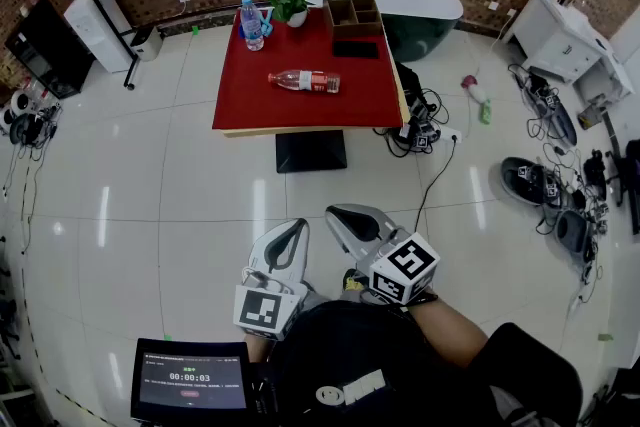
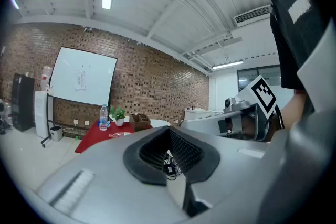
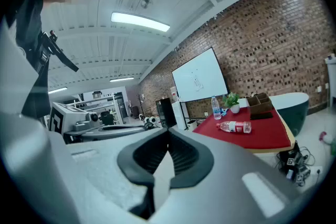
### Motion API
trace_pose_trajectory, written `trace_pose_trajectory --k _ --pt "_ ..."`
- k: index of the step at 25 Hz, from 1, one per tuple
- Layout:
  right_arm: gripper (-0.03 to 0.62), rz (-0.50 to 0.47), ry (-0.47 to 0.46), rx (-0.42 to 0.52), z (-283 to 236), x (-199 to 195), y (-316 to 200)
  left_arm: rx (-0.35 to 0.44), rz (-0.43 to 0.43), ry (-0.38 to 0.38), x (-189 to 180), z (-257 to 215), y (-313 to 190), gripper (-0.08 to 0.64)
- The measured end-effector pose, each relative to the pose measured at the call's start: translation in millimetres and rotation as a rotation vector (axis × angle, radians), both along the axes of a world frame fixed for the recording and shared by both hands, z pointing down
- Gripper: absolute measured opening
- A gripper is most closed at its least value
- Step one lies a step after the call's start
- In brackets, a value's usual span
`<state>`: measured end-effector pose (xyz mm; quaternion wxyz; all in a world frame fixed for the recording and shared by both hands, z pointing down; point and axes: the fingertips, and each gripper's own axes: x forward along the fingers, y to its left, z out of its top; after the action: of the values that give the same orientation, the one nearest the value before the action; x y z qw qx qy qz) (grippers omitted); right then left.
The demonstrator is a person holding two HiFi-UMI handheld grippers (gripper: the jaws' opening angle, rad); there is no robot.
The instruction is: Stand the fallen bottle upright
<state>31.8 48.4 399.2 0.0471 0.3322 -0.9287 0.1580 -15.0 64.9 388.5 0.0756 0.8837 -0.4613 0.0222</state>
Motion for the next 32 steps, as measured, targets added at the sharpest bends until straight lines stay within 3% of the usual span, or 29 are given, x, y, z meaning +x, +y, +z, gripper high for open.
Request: trace_pose_trajectory --k 5,13,18,25,32 --pt "0.005 0.012 0.036 0.018 5 -26 -13 -0.016 -0.018 -0.003 -40 7 -8 0.005" --pt "0.005 0.023 0.043 0.034 11 -34 -55 -0.038 -0.021 -0.023 -54 19 -40 0.005" --pt "0.005 0.002 0.045 0.052 21 -21 -98 -0.026 0.003 -0.047 -33 25 -82 0.005" --pt "0.005 -0.043 0.024 0.063 22 25 -198 -0.041 -0.037 -0.100 6 31 -179 0.005" --pt "0.006 -0.085 -0.032 -0.077 49 57 -282 -0.089 -0.085 -0.142 33 29 -255 0.005"
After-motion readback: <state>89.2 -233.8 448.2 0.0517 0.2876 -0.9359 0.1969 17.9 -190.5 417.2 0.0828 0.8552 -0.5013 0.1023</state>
